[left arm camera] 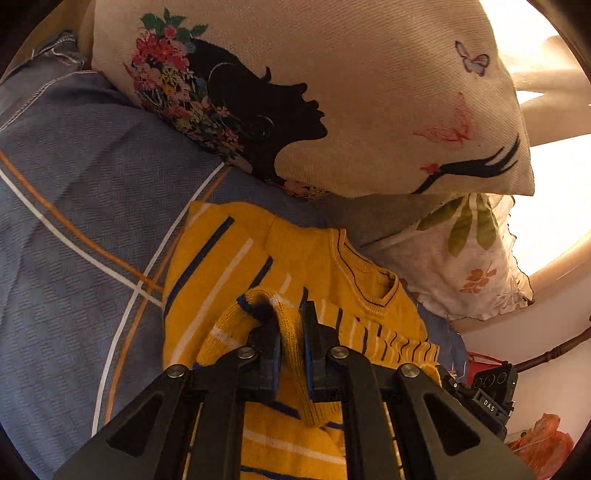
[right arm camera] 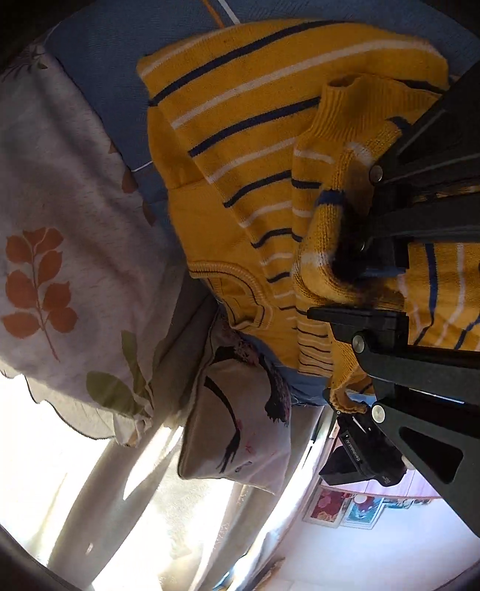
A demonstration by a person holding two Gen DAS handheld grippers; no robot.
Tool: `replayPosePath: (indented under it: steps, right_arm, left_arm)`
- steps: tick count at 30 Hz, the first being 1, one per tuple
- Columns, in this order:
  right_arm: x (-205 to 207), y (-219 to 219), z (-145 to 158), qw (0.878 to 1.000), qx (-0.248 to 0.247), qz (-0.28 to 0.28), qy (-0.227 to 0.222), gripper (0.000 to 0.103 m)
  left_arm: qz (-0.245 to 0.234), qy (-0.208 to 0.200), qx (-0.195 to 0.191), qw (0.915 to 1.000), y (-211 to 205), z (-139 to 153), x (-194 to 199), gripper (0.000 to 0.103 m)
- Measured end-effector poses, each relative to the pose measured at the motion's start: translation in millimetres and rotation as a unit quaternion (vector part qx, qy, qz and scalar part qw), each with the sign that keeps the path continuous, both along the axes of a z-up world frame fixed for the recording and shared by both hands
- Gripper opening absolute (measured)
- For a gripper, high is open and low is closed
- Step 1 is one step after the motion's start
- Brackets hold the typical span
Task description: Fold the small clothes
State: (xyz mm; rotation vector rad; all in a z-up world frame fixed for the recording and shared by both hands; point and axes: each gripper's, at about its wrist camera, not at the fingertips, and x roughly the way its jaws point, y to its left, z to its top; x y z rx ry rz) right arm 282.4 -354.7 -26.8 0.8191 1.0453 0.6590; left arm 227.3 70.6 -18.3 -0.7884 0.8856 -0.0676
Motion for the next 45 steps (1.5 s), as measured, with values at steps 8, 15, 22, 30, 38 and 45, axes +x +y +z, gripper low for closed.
replayPosePath:
  steps: [8,15,22,30,38,45]
  right_arm:
    - [38,-24,-17,0.994,0.049,-0.09,0.032,0.052]
    - [38,-49,4,0.992,0.011,-0.125,0.011,0.08]
    - [-26,-80,14,0.992,-0.087,-0.088,-0.031,0.083]
    - [-75,-85,-4,0.988,-0.138,-0.056,-0.045,0.086]
    - [-78,-41,-10,0.976,-0.189,-0.044,-0.094,0.091]
    - [-71,-51,-16,0.994,-0.1,-0.013,-0.04,0.029]
  left_arm:
    - [0.009,-0.016,-0.093,0.9955,28,-16,19,0.032]
    - [0.045,-0.026,-0.097,0.9939,55,-11,-7,0.049]
    - [0.028,-0.018,-0.039,0.9987,64,-6,-67,0.063]
    - [-0.033,-0.003,0.035,0.9988,39,-23,-105,0.07]
    - [-0.065,-0.004,0.046,0.9968,-6,-48,-91,0.08]
    - [-0.067,0.026,0.049,0.9962,-7,-30,-91,0.009]
